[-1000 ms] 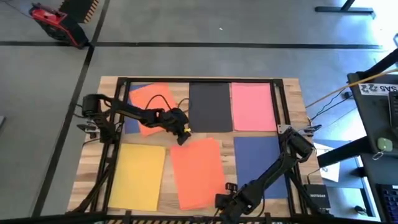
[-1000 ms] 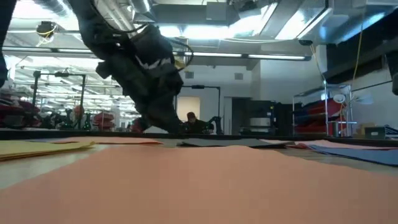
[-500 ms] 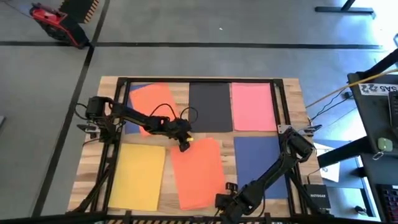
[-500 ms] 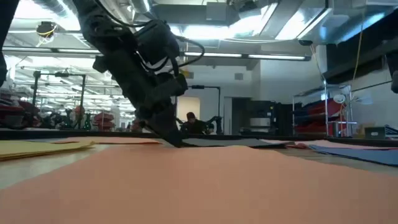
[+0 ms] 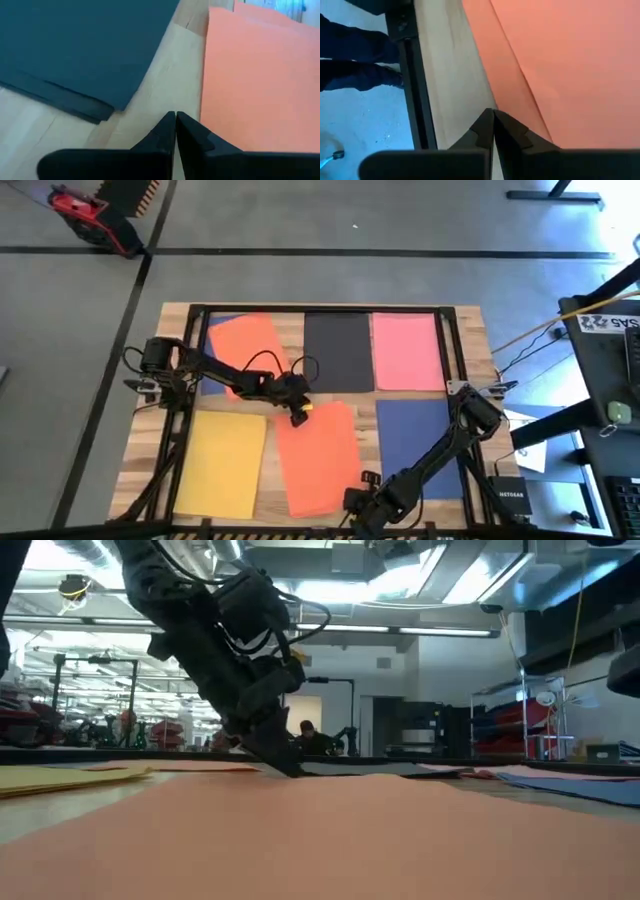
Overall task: Organize paper
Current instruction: Stack the orange paper on top of the stacked orange papers
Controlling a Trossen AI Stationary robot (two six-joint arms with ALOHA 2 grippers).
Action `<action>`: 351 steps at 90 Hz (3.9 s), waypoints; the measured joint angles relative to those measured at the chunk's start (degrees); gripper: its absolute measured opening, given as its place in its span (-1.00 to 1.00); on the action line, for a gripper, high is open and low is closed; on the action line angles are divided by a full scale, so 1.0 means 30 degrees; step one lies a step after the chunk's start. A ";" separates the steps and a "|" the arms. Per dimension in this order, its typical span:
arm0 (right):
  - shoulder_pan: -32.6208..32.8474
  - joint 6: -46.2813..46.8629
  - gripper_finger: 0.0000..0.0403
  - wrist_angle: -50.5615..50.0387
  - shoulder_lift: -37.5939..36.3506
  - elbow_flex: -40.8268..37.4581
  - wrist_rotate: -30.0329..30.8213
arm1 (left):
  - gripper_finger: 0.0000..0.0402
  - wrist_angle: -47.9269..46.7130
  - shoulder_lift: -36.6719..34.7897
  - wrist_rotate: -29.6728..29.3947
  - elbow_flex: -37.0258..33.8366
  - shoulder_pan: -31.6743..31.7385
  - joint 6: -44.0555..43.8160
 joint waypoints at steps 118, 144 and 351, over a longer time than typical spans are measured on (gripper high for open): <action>-0.0026 0.1293 -1.00 0.0063 0.0007 -0.0026 0.0110 | -1.00 0.2040 0.0731 0.0584 0.0584 -0.0203 0.1416; -0.0019 0.1409 -1.00 0.0076 0.0007 -0.0033 0.0037 | -1.00 0.1991 0.1700 0.0869 0.1821 -0.0370 0.1160; 0.0244 0.1713 -1.00 -0.0113 0.0044 0.0083 0.1895 | -1.00 -1.4265 -0.1766 -0.6526 0.3585 0.2394 0.4026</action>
